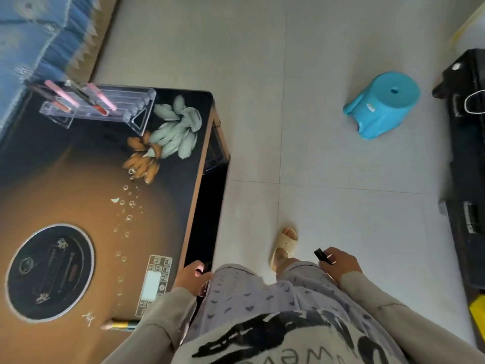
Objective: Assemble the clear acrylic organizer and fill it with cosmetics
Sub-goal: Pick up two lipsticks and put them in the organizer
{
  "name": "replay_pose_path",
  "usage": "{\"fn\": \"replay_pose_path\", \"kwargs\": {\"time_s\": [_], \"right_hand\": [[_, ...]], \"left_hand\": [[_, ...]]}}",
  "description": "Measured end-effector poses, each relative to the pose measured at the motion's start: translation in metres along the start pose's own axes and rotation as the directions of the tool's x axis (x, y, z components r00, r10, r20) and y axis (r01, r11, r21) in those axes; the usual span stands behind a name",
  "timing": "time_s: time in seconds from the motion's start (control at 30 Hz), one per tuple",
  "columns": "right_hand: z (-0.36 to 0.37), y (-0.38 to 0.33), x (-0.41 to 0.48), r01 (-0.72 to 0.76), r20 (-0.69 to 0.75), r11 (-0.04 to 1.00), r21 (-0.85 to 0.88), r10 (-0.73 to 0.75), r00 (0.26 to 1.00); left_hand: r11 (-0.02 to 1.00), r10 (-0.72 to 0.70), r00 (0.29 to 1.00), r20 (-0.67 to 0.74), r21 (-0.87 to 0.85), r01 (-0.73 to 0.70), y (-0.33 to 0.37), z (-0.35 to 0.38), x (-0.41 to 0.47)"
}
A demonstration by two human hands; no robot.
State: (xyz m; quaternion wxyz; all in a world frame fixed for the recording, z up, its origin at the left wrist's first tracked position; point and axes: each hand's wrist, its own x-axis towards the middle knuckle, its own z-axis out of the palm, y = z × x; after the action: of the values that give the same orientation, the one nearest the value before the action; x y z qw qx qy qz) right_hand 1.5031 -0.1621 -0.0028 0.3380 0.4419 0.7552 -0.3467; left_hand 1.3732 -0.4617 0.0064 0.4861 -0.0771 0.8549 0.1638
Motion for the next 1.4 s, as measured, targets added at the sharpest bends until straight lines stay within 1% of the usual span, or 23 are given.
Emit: {"fn": "replay_pose_path", "kwargs": {"time_s": [0.13, 0.3, 0.4, 0.67, 0.83, 0.93, 1.07, 1.2, 1.27, 1.33, 1.4], "right_hand": [[-0.06, -0.005, 0.028, 0.047, 0.018, 0.999, -0.027, -0.046, 0.999], [-0.12, -0.016, 0.06, 0.077, 0.006, 0.997, -0.027, -0.077, 0.997], [-0.143, -0.025, 0.079, 0.083, -0.007, 0.997, 0.004, -0.083, 0.997], [-0.183, -0.054, 0.124, 0.057, -0.008, 0.996, 0.062, -0.056, 0.998], [-0.209, -0.084, 0.156, -0.044, -0.006, 0.995, 0.086, 0.045, 0.999], [-0.227, -0.109, 0.172, -0.086, -0.001, 0.995, 0.053, 0.086, 0.996], [-0.256, -0.148, 0.195, -0.096, -0.015, 0.995, -0.008, 0.096, 0.995], [-0.284, -0.19, 0.22, -0.077, -0.026, 0.989, -0.128, 0.074, 0.997], [-0.296, -0.211, 0.234, -0.065, -0.011, 0.983, -0.174, 0.064, 0.998], [-0.309, -0.235, 0.249, -0.043, 0.003, 0.98, -0.195, 0.044, 0.999], [-0.321, -0.262, 0.267, 0.003, 0.012, 0.978, -0.208, -0.001, 1.0]], "left_hand": [[0.999, -0.032, 0.999, 0.018, 0.026, 0.032, 0.044, 0.01, 0.008], [0.998, -0.052, 0.999, 0.006, -0.033, 0.052, 0.103, 0.011, 0.022], [0.998, -0.05, 0.999, -0.011, -0.037, 0.049, 0.135, 0.005, 0.033], [1.0, 0.015, 1.0, -0.016, 0.013, -0.015, 0.228, -0.041, 0.087], [0.997, 0.071, 0.997, -0.024, 0.042, -0.07, 0.289, -0.089, 0.131], [0.992, 0.098, 0.995, -0.004, 0.079, -0.097, 0.319, -0.121, 0.155], [0.983, 0.124, 0.992, -0.001, 0.136, -0.123, 0.35, -0.158, 0.183], [0.994, 0.092, 0.996, 0.019, 0.053, -0.093, 0.368, -0.186, 0.199], [0.997, 0.072, 0.997, 0.018, 0.039, -0.073, 0.373, -0.197, 0.207], [0.999, 0.039, 0.999, 0.007, 0.003, -0.039, 0.376, -0.206, 0.216], [0.997, -0.006, 1.0, 0.008, -0.073, 0.006, 0.379, -0.216, 0.225]]}}
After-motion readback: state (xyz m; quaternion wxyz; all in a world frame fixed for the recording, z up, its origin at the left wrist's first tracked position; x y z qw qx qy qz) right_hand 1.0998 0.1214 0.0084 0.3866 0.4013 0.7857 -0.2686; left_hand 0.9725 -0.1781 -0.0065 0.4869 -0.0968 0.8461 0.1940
